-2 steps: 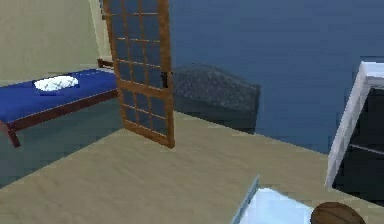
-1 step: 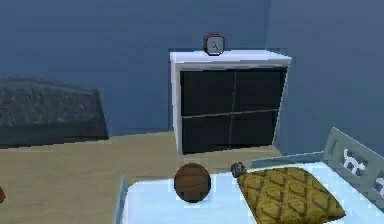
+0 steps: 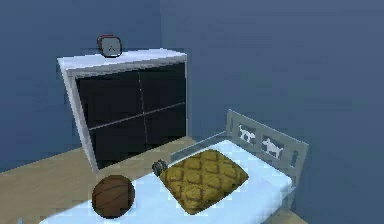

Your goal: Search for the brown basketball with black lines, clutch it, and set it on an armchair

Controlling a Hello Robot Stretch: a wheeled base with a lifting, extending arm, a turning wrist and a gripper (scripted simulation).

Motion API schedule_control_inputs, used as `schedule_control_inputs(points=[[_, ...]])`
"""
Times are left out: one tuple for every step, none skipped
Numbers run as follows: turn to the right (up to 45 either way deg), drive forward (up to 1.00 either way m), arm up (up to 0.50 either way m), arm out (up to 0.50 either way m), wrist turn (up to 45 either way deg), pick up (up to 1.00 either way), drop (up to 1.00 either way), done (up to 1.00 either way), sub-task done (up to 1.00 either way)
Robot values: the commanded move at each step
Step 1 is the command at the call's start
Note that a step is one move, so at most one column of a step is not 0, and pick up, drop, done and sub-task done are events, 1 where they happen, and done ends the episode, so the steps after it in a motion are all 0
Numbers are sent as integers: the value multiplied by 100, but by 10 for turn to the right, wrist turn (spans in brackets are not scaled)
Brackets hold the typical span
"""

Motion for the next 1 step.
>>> schedule_control_inputs(points=[[0, 20, 0, 0, 0, 0, 0, 0, 0]])
